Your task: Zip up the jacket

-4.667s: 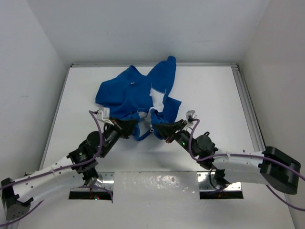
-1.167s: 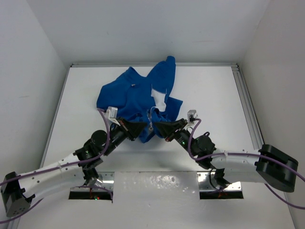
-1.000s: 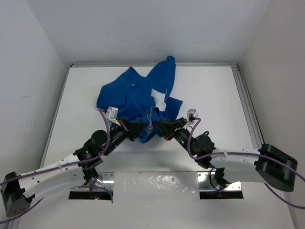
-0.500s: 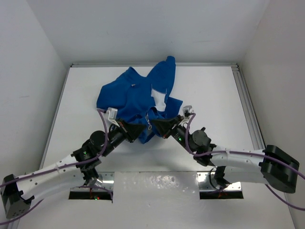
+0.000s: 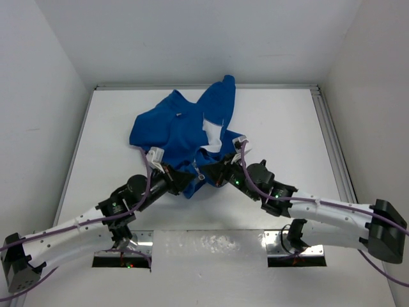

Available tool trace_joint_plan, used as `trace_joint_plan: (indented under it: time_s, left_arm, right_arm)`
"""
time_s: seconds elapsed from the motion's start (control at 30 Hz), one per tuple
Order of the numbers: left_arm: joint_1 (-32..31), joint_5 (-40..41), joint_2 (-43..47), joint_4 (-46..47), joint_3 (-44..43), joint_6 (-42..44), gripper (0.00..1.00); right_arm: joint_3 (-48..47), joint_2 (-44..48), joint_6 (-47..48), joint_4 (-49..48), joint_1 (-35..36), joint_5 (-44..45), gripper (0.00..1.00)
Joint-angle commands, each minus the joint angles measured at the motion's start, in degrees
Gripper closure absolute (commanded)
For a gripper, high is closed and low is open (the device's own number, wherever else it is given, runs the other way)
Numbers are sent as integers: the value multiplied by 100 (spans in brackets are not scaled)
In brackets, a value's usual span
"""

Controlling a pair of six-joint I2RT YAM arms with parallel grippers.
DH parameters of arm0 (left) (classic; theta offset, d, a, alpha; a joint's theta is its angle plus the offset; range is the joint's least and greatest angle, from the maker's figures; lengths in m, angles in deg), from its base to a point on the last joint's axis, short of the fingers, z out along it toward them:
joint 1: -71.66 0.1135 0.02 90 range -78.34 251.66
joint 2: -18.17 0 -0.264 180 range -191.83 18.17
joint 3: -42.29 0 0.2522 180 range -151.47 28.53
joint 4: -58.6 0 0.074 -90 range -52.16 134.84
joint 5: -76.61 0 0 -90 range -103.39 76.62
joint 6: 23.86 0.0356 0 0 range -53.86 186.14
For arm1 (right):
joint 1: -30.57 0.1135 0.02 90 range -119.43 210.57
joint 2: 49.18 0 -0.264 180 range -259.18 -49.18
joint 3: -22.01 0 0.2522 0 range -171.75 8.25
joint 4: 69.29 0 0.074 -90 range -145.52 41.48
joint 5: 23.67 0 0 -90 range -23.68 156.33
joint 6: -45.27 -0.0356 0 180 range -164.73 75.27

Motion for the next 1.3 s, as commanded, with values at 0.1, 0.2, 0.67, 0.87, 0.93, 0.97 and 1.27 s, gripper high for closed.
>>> trace_joint_plan:
  time_s: [0.1,0.2,0.67,0.87,0.93,0.97,1.27]
  left_arm:
    - [-26,-399,-87,-255,75,-103,100]
    - [-26,-531,-298,-316,40,-94,100]
    - [-26,-1295,405,-431,550,-279,100]
    - [-26,-1551,18,-931,620,-244,100]
    - [-26,-1569,44,-801,769,-287,100]
    - [-17,-1603,-26,-756,761,-270,100]
    - [-26,-1815,-273,-518,374,38,100]
  right_arm:
    - [-759,398,-393,1405,9,-283,100]
    - [-1084,153,-516,1968,9,-204,100]
    - [-1102,-973,-648,2215,0,790,100]
    - [-1067,-772,-666,2294,-9,816,100]
    - [-1085,-727,-640,2390,-18,991,100]
    - [-1119,-744,-639,2426,-35,992,100]
    - [-1243,-1035,-595,2628,-97,851,100]
